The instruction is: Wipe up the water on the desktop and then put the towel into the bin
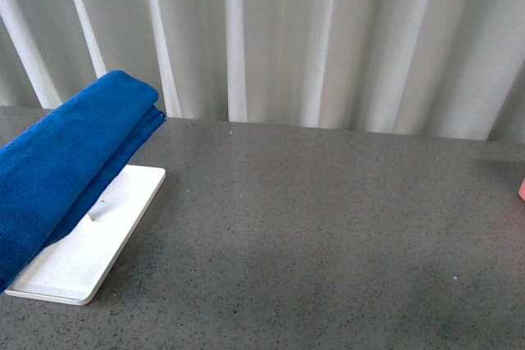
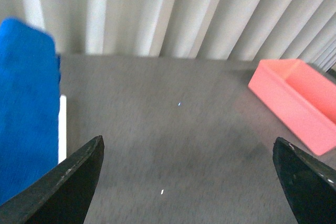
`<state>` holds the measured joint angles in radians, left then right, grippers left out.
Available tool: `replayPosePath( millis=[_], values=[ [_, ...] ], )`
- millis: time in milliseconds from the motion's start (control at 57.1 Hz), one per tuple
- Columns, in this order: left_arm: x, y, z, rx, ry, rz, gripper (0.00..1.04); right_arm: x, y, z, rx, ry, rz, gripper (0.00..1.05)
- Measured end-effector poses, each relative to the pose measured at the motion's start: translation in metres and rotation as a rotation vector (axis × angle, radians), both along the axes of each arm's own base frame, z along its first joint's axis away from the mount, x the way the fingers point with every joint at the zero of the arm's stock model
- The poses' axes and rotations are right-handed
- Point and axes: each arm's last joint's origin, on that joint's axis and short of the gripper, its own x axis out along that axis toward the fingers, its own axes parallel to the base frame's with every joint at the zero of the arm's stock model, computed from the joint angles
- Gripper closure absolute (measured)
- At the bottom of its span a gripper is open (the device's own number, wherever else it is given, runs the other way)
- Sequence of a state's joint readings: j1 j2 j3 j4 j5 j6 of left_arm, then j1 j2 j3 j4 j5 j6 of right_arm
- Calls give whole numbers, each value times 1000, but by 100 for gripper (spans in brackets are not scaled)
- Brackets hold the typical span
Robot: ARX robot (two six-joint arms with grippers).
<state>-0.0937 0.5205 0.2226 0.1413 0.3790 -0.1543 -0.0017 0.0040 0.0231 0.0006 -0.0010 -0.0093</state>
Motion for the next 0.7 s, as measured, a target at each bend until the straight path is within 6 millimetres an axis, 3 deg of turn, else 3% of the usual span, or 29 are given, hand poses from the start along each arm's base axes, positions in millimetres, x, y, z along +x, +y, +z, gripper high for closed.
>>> replayPosePath(
  millis=[88,193,420,508,578,701],
  values=[
    [31,-16,28,13,-51,-28,7,0,0,0,0,0,1,7],
    [70,-32,44,45,-23,-36,7,0,0,0,0,0,0,7],
    [169,-56,38,198,138,-41,7,0,0,0,0,0,0,7],
    [201,-56,34,249,198,-17,7,0,0,0,0,0,0,7],
    [238,-53,30,325,225,26,7,0,0,0,0,0,0,7],
    [276,-45,30,403,201,93,7,0,0,0,0,0,0,7]
  ],
)
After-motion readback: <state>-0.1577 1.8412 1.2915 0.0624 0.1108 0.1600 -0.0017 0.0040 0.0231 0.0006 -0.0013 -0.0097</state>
